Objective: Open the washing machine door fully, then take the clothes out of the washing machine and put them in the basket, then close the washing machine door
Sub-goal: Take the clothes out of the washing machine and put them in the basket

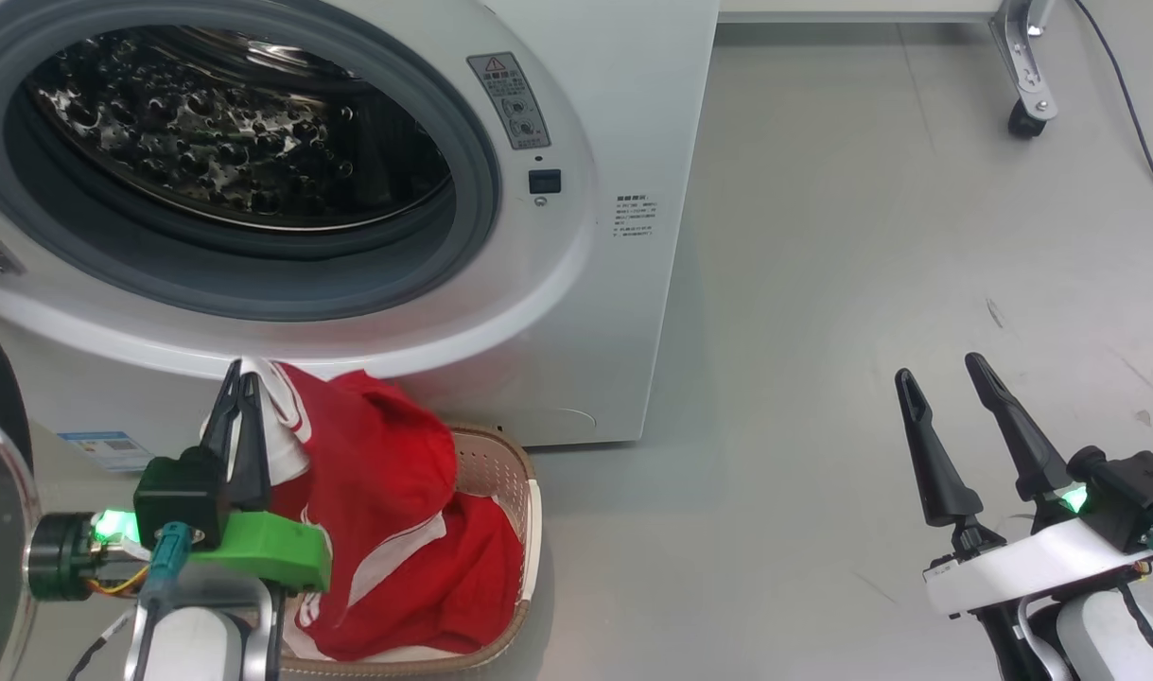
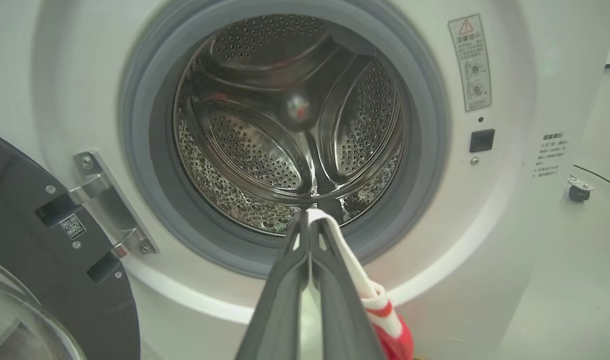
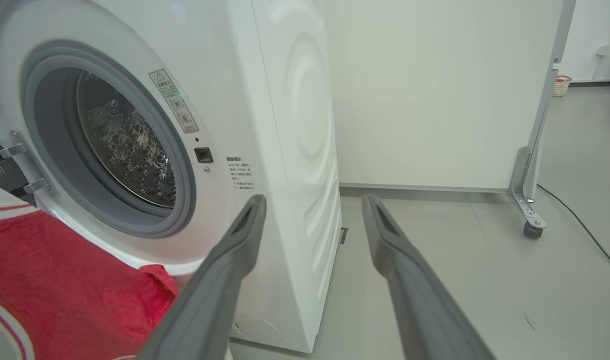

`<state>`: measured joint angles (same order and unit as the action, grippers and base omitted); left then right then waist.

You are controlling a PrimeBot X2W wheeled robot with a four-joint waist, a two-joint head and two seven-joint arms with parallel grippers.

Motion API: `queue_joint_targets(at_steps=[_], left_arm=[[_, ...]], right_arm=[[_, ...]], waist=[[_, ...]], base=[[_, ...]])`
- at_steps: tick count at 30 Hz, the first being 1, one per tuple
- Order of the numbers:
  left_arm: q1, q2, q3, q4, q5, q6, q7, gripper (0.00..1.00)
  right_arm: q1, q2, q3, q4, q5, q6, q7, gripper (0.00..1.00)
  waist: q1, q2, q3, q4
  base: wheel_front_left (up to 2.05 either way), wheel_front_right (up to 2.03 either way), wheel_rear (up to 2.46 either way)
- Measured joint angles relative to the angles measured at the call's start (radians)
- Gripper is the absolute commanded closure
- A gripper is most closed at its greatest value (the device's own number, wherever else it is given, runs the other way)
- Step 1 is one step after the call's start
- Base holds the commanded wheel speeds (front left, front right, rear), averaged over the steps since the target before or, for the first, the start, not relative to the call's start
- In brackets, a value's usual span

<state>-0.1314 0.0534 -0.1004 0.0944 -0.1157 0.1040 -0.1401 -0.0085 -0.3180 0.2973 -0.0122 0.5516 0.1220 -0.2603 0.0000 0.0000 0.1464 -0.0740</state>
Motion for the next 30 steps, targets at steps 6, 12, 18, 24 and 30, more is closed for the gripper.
queue_joint_targets(at_steps=[6, 12, 18, 24, 30], left_arm=[[0.006, -0.003, -0.002, 0.066, -0.016, 0.005, 0.007, 1.00], [0.004, -0.005, -0.001, 0.171, -0.025, 0.006, 0.031, 1.00], [-0.040, -0.007, -0.001, 0.259, -0.025, 0.007, 0.044, 1.00], [-0.122, -0.010, 0.002, 0.340, -0.033, 0.010, 0.055, 1.00], [-0.203, -0.012, 0.008, 0.424, -0.032, 0.010, 0.065, 1.00]], right_arm=[[-0.005, -0.011, 0.001, -0.012, 0.000, 0.000, 0.000, 0.00], [-0.023, -0.033, 0.004, -0.025, 0.011, 0.000, 0.000, 0.00], [-0.035, -0.061, 0.000, -0.039, 0.024, 0.000, 0.000, 0.00], [-0.062, -0.081, -0.010, -0.055, 0.051, 0.000, 0.000, 0.00], [-0.083, -0.101, -0.023, -0.068, 0.067, 0.000, 0.000, 0.00]], waist=[[0.0000, 0.0000, 0.030, -0.018], [0.0000, 0.0000, 0.086, -0.047], [0.0000, 0.0000, 0.148, -0.074], [0.0000, 0.0000, 0.218, -0.104], [0.0000, 0.0000, 0.293, -0.131]], base=[[0.00, 0.00, 0.00], [0.00, 0.00, 0.00], [0.00, 0.00, 0.00], [0.00, 0.00, 0.00], [0.00, 0.00, 0.00]])
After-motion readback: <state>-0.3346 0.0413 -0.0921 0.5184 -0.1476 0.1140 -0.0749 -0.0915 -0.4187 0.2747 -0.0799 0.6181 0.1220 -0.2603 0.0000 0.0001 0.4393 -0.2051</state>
